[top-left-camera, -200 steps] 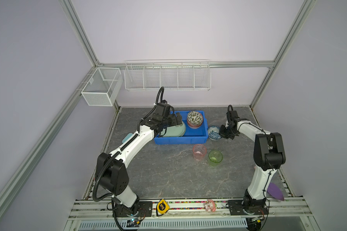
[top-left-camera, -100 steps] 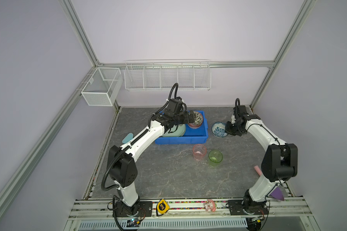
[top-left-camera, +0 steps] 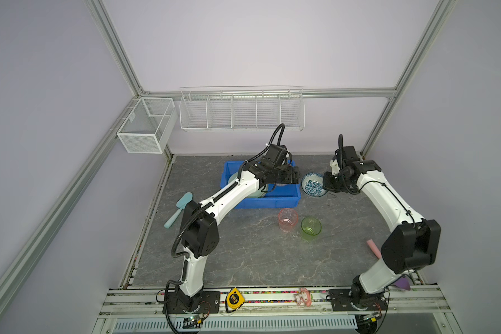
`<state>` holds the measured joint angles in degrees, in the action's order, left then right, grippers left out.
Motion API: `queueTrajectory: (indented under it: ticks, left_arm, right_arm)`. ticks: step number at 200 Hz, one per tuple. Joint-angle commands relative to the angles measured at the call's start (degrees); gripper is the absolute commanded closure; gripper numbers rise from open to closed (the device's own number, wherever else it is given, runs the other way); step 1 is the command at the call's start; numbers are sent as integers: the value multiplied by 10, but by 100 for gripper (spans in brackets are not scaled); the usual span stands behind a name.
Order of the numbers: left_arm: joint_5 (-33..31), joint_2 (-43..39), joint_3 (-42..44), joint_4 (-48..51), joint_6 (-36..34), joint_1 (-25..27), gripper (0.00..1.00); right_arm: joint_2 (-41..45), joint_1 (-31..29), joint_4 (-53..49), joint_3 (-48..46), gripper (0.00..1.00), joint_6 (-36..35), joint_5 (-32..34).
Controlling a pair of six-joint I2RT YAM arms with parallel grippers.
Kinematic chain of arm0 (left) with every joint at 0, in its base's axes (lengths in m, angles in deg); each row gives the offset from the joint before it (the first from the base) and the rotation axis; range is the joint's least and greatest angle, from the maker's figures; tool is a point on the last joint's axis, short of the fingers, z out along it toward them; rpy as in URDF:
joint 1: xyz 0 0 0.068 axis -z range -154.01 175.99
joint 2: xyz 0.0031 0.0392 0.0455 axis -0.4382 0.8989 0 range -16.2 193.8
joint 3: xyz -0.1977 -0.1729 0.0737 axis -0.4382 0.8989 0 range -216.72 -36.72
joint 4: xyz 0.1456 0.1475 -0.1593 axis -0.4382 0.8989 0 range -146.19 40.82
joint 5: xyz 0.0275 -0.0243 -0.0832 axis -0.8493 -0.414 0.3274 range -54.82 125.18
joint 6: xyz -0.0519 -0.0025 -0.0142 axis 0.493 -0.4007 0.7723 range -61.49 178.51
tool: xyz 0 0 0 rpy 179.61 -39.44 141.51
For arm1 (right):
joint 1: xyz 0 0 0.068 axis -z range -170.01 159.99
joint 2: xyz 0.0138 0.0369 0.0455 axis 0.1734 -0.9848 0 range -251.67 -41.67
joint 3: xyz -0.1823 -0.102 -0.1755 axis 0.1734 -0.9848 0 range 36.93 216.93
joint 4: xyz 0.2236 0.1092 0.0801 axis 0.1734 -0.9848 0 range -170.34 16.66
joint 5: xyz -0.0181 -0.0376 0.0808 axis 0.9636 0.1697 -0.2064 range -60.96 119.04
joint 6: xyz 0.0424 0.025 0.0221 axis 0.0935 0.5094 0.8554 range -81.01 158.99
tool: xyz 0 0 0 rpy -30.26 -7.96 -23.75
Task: Place the mixed dishes into the plastic bin
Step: 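Lift the blue floral bowl with the right gripper while the left gripper reaches over, then grasp the raised blue floral bowl with the left gripper while the right gripper holds it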
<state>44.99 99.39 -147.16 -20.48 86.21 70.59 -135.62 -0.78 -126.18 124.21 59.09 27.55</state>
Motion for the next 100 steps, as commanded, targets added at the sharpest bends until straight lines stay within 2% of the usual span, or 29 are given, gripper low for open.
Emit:
queueTrajectory:
  ticks: [1,64,100]
  left_arm:
    - [11,15,-25,27,-13,5,20]
    - [28,35,-39,36,-14,17,35]
    - [26,47,-49,45,-16,19,52]
  right_arm:
    - [11,-7,3,24,93,-4,-17]
    - [-4,-35,8,40,93,0,-22]
    - [-11,-43,6,49,93,0,-16]
